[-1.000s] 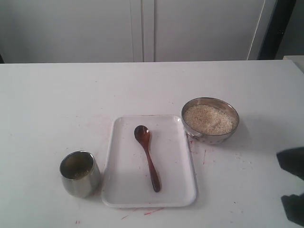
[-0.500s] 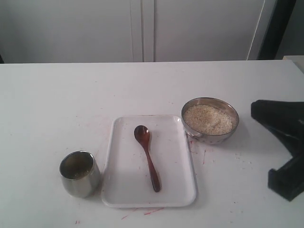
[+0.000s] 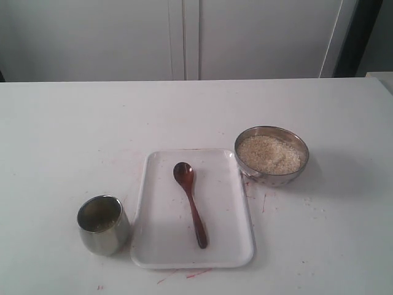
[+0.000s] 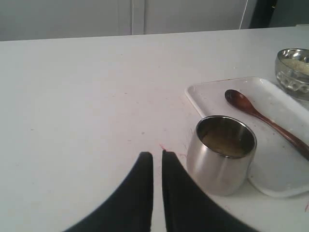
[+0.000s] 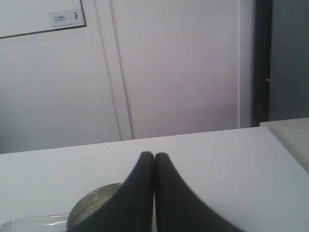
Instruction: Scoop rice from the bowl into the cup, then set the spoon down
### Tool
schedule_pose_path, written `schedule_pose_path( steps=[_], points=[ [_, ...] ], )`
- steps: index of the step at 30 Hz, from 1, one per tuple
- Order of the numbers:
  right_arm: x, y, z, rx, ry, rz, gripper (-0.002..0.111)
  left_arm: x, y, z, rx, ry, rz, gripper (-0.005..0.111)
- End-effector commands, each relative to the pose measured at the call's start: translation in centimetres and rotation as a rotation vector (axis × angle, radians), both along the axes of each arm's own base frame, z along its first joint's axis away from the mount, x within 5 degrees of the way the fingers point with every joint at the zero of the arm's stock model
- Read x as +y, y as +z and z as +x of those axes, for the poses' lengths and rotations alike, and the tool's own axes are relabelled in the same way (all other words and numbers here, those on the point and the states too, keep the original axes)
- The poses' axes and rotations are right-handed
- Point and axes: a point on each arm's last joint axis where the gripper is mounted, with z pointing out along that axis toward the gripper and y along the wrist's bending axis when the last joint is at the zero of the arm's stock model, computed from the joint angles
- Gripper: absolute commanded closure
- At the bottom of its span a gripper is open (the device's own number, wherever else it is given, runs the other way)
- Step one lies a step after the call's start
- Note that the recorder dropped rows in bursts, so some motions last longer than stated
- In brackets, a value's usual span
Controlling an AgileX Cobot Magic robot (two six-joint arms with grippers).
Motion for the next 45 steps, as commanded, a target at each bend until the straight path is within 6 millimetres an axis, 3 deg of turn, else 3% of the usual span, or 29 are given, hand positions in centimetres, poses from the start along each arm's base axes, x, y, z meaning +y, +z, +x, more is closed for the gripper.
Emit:
schedule_pose_path(
  steps=[1, 8, 15, 27, 31, 37, 45],
  points=[
    [-0.3, -2.0, -0.3, -0.011, -0.053, 0.0, 0.108, 0.0, 0.3, 0.0, -0.008, -0.003, -0.01, 0.092],
    [-0.4, -6.7, -0.8, 0.056, -0.086, 0.006, 0.108, 0.0, 0.3, 0.0, -0.008, -0.003, -0.01, 0.092],
    [-0.8, -6.5, -1.6, 0.02, -0.151, -0.128, 0.108, 0.0, 0.3, 0.0, -0.008, -0.003, -0.01, 0.092],
    [0.0, -5.8, -1.5, -0.062, -0.067, -0.128, 0.108, 0.0, 0.3, 0.0, -0.008, -0.003, -0.01, 0.092],
    [-0.1, -5.6, -1.5, -0.086, -0.07, -0.044, 0.108, 0.0, 0.3, 0.0, -0.008, -0.003, -0.01, 0.092],
    [-0.2, -6.3, -1.5, 0.004, -0.093, -0.215, 0.108, 0.0, 0.3, 0.0, -0.008, -0.003, -0.01, 0.092],
    [-0.2, -8.5, -1.7, 0.251, -0.058, -0.191, 0.108, 0.0, 0.3, 0.0, -0.008, -0.003, -0.01, 0.092]
  ],
)
